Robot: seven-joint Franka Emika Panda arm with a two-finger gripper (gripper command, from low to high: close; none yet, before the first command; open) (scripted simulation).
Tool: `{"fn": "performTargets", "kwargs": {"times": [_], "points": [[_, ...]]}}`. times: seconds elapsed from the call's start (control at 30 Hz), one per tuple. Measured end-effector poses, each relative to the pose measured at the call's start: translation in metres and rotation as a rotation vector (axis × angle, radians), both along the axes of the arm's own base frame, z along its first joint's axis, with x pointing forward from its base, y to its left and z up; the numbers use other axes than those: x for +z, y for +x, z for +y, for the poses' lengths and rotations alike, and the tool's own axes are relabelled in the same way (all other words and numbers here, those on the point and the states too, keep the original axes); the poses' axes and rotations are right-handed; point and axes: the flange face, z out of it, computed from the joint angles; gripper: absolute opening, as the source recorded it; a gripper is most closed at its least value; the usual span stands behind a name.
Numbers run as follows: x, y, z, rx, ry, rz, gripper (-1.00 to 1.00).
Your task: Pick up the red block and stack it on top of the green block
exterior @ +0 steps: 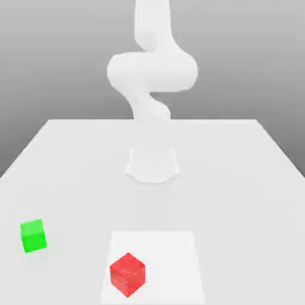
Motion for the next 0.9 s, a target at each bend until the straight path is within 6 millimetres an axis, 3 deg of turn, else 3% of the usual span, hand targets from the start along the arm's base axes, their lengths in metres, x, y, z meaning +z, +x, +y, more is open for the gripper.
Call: {"fn": "performTargets", "kwargs": {"times": [0.2,0.4,0.53,0.7,0.9], "points": [[-0.113,0.066,-0.011,0.187,-0.053,0.175,0.00],[-0.232,0.099,-0.015,0.361,-0.118,0.337,0.00],[-0.311,0.104,-0.019,0.474,-0.170,0.442,0.00],[-0.402,0.091,-0.029,0.611,-0.247,0.575,0.00],[-0.488,0.075,-0.040,0.709,-0.312,0.668,0.00]]}}
